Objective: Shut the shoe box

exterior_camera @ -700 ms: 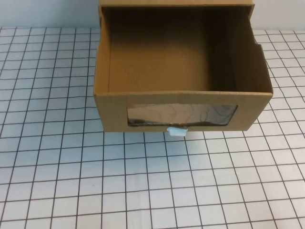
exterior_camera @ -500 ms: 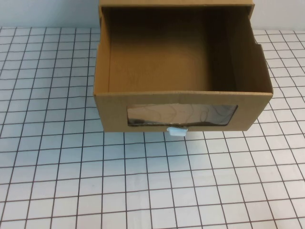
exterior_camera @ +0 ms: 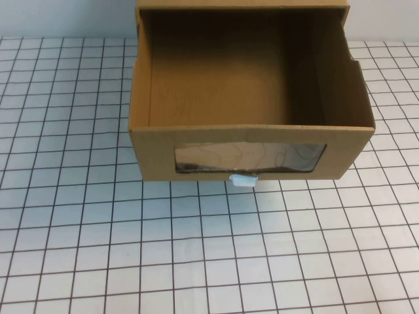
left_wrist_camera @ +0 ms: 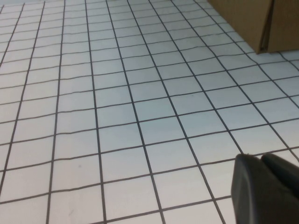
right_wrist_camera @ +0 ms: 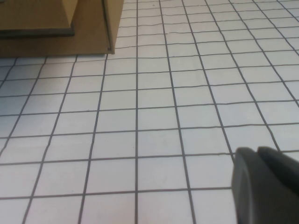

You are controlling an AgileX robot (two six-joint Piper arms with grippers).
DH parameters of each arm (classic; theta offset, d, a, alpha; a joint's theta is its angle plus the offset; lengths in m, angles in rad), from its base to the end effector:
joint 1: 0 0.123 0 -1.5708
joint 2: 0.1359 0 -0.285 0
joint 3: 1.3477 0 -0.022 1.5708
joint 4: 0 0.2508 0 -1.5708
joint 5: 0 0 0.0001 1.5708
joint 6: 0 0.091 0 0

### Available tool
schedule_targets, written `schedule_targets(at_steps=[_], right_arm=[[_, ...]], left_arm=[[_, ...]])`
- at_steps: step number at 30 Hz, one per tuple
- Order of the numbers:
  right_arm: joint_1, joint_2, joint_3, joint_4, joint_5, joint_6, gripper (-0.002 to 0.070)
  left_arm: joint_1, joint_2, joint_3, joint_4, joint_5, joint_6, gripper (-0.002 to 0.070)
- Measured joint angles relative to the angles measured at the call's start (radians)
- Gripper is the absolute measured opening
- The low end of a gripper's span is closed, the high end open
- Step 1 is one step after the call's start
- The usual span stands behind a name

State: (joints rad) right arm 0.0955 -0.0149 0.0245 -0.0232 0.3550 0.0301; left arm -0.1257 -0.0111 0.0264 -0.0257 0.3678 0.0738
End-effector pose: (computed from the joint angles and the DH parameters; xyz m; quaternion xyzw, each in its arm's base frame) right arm 0.0527 0.0043 0.1738 -0.0323 0.7974 0.0281 0.6019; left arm 0.0523 -0.0075 0.1718 0.0732 0.8002 -0.0263 0.5946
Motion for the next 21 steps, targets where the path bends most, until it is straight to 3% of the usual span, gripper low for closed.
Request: schedule_targets(at_steps=[6,10,21], right_arm=[[0.000,0.000,0.002,0.000,-0.016,0.000,-0.0013],[0.000,0.000,0.002,0.000,-0.120,0.000,-0.0013],[0.000,0.000,0.002,0.000,-0.868,0.000,-0.0013]], left_arm=[[0.000,0.000,0.000,0.000,-0.019,0.000,-0.0005],[0.000,0.000,0.000,0.000,-0.137,0.000,-0.0005],[0.000,0.000,0.000,0.000,-0.820,-0.001,-0.0005]])
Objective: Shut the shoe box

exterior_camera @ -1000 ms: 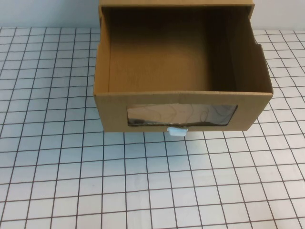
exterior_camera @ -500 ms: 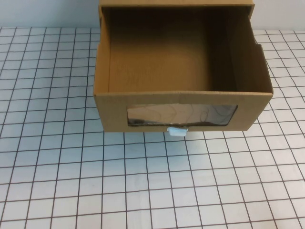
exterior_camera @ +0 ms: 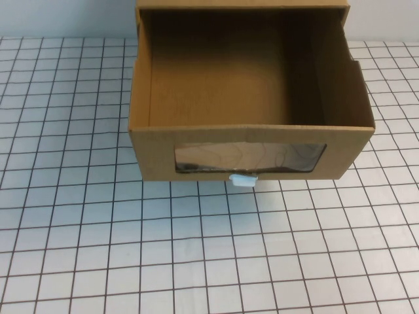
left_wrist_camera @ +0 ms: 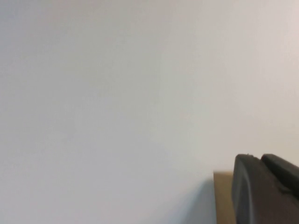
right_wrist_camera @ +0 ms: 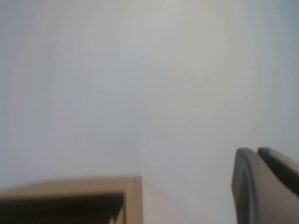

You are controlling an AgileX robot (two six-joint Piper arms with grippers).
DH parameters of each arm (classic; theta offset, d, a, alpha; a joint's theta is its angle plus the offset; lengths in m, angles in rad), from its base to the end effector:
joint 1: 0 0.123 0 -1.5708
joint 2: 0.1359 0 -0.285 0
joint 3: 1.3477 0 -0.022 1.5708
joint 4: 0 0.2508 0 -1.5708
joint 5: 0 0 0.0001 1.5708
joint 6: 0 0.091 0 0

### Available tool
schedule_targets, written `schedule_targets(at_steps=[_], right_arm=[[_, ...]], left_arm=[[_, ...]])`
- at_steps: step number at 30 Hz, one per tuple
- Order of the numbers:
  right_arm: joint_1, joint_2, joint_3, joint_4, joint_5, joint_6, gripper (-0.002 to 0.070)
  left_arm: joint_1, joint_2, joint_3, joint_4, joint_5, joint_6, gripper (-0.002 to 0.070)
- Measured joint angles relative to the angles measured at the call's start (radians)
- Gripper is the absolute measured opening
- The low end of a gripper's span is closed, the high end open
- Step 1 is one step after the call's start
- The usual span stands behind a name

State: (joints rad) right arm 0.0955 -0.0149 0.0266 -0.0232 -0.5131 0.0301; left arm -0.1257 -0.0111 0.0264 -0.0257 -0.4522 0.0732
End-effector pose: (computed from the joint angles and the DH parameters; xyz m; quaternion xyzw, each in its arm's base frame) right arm 0.0410 0.0050 0.2487 -0.0252 0.4710 0.0491 0.8804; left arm 0.0444 -0.0046 0.2439 0.0390 0.4983 -0.0299 0.8656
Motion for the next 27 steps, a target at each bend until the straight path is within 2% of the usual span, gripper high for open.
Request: schedule_targets(at_steps=[5,10,18,22,27], right_arm=[[0.000,0.000,0.000,0.000,-0.217,0.000,-0.0013],[0.000,0.000,0.000,0.023,-0.301,0.000,-0.0013],[0.000,0.000,0.000,0.042,-0.385,0.000,-0.0013],[0.000,0.000,-0.011,0.044,-0.463,0.000,-0.0013],[0.000,0.000,-0.178,0.048,-0.404,0.000,-0.0013]], left_arm=[[0.000,0.000,0.000,0.000,-0.142,0.000,-0.0005],[0.000,0.000,0.000,-0.004,-0.195,-0.006,-0.0006],[0.000,-0.002,-0.002,-0.017,-0.435,-0.189,-0.0005],[0.000,-0.004,-0.083,-0.015,-0.402,-0.255,-0.0005],[0.000,-0.004,-0.256,-0.001,-0.258,-0.271,-0.0005]])
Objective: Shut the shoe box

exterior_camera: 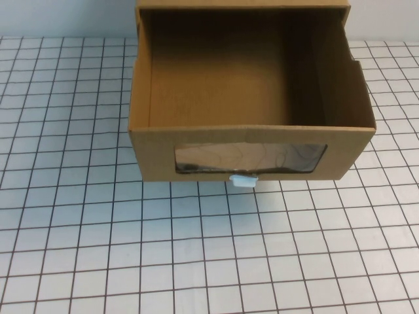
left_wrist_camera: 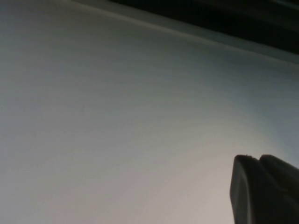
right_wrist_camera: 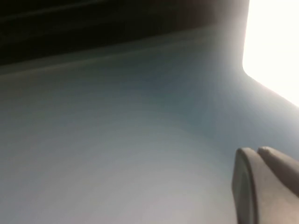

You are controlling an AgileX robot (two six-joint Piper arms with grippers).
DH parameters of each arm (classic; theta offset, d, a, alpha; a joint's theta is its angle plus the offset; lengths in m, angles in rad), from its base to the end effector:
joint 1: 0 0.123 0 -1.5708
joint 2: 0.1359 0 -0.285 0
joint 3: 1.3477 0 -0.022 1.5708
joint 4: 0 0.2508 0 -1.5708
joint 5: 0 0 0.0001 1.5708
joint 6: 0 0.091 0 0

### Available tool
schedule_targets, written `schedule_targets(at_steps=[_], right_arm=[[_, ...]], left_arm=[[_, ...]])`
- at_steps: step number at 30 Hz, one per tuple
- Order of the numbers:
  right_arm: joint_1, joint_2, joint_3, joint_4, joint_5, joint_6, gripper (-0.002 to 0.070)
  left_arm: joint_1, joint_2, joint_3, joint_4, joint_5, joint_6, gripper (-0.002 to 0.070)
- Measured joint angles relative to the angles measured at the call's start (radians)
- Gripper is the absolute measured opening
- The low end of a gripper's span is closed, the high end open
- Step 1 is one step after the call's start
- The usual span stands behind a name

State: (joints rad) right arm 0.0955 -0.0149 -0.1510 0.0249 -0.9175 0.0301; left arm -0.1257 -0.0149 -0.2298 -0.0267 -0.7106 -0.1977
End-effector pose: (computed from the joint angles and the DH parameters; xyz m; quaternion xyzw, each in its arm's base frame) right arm -0.0098 -0.0027 0.3252 0.0047 0.1990 0.0669 0.9777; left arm -0.0068 0.0024 0.3384 -0.0204 0.2605 -0.1628 0.9514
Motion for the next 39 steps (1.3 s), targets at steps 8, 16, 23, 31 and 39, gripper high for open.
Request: schedule_targets(at_steps=[8,16,23,31,39], right_arm=[[0.000,0.070,-0.402,0.022,0.168,0.015,-0.0013],[0.000,0.331,-0.769,0.070,0.748,0.055,-0.0013],[0.000,0.511,-0.853,0.056,1.226,0.026,-0.0013],[0.000,0.586,-0.829,0.037,1.276,0.009,-0.0013],[0.000,0.657,-0.829,0.105,1.247,0.007,-0.0013]], left_arm=[[0.000,0.143,-0.311,0.004,0.157,0.000,-0.0005],[0.000,0.446,-0.721,0.048,0.733,0.000,-0.0005],[0.000,0.651,-0.811,0.115,1.002,0.074,-0.0005],[0.000,0.813,-0.832,-0.064,1.133,0.176,-0.0005],[0.000,1.058,-0.991,-0.539,1.353,0.663,-0.0005]])
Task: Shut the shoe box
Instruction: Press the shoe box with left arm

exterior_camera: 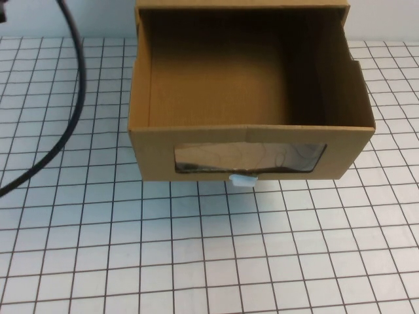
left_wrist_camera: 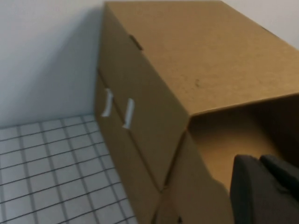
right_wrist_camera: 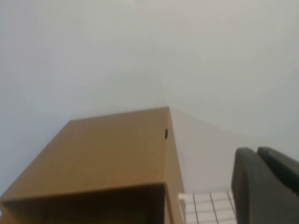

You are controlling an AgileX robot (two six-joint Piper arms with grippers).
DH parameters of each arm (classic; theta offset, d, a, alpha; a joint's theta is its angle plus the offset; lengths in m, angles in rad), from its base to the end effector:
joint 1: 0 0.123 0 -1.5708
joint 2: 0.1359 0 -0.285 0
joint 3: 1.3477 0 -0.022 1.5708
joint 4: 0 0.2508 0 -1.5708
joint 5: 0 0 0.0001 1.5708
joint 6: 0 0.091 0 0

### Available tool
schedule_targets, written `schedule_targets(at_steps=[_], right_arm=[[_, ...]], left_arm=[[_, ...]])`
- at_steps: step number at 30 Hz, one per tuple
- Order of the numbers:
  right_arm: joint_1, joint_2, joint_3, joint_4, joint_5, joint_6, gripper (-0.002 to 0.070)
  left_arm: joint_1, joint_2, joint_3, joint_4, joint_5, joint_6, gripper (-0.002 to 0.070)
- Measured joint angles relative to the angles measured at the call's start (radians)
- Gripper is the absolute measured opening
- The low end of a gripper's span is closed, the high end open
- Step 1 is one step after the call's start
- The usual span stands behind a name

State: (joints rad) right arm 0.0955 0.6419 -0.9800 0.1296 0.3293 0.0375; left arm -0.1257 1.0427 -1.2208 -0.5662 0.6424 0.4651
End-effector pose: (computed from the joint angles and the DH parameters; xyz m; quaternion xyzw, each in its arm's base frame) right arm 0.1060 0.0140 0.4554 0.0062 0.6714 0.1084 0.7331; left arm 0.2043 -0.0553 0.4480 0.1442 0.7863 -0.1692 0.5765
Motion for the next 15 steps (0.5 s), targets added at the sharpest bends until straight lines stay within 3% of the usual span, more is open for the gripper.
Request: schedule_targets(at_steps=[3,7,15], right_arm=[[0.000,0.046,0.000,0.039,0.061,0.000,-0.0013],[0.000,0.108,0.000,0.122,0.160,-0.088,-0.0014],[0.037,0.196,-0.008,0.562,0.336,-0.663,-0.0014]], left_arm=[[0.000,0.091,-0.098,-0.104,0.080,0.078,-0.0006],[0.000,0.210,-0.245,-0.147,0.166,0.104,-0.0005],[-0.031,0.417,-0.496,-0.214,0.249,0.106,-0.0005]])
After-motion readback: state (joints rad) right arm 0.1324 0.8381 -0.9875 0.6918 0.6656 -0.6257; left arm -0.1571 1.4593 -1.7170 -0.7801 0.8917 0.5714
